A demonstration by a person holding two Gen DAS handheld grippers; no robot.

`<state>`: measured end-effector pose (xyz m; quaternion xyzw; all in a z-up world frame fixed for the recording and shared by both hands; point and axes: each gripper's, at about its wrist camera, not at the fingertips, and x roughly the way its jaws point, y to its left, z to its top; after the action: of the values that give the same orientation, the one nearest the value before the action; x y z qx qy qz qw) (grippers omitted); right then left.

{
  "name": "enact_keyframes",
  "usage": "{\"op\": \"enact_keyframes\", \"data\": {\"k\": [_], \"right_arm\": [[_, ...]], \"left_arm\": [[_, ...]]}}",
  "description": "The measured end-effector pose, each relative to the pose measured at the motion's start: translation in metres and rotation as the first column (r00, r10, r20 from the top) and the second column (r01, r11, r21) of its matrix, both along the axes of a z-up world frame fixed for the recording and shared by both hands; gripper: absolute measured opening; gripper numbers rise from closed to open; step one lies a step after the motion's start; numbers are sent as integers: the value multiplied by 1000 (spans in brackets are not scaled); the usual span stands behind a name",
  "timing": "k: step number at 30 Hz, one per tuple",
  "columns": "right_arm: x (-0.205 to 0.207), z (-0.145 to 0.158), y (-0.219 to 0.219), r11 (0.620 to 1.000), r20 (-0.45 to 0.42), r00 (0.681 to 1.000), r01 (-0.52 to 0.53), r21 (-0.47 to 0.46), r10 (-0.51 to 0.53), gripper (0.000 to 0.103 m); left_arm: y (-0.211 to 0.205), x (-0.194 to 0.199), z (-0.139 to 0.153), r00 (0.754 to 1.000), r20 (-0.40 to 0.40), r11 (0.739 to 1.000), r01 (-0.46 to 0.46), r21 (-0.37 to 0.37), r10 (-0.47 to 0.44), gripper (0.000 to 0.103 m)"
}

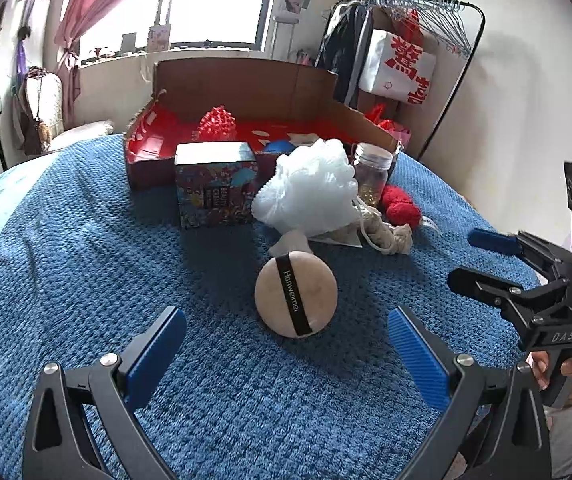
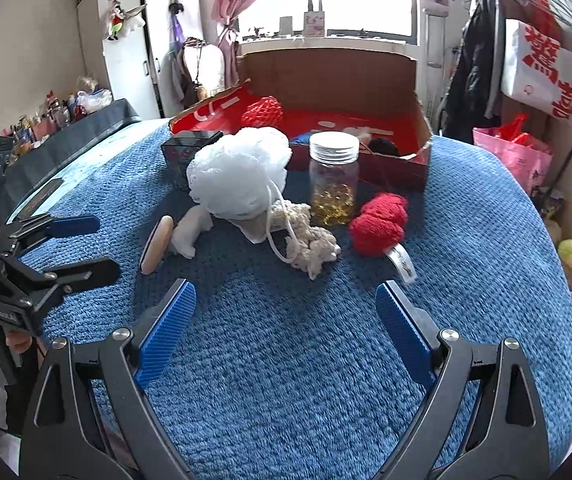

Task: Organize soft objects
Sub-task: 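Withdraw both tools from the box back toward the items on the blanket, then grasp the beige round powder puff with the left tool while the right tool reaches the crochet rope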

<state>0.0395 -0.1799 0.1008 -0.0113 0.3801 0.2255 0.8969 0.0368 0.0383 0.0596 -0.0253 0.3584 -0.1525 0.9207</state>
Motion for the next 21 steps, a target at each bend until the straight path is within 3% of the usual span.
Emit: {"op": "enact_keyframes", "data": {"k": [7,11,16,20,21], "right_arm": [[21,-1,10,997,-15,997,-74,-12,74,92],[37,-5,18,988,-28,989,-146,-59,144,72],[56,-16,32,957,-60,968,-249,-149,243,61],[69,-29,41,926,-92,955,-297,-235,283,58],[71,-32,42,920,-95,954,-299,-255,284,47]], "left_arm": [[-1,19,-6,998,-50,999,34,-9,-35,95],[-2,28,-8,996,-70,998,62,-12,-63,90],[-8,37,-11,992,-88,996,87,-8,-87,89],[-16,45,-16,989,-102,994,110,21,-108,74],[-18,48,-18,988,-106,993,118,22,-115,70]]}}
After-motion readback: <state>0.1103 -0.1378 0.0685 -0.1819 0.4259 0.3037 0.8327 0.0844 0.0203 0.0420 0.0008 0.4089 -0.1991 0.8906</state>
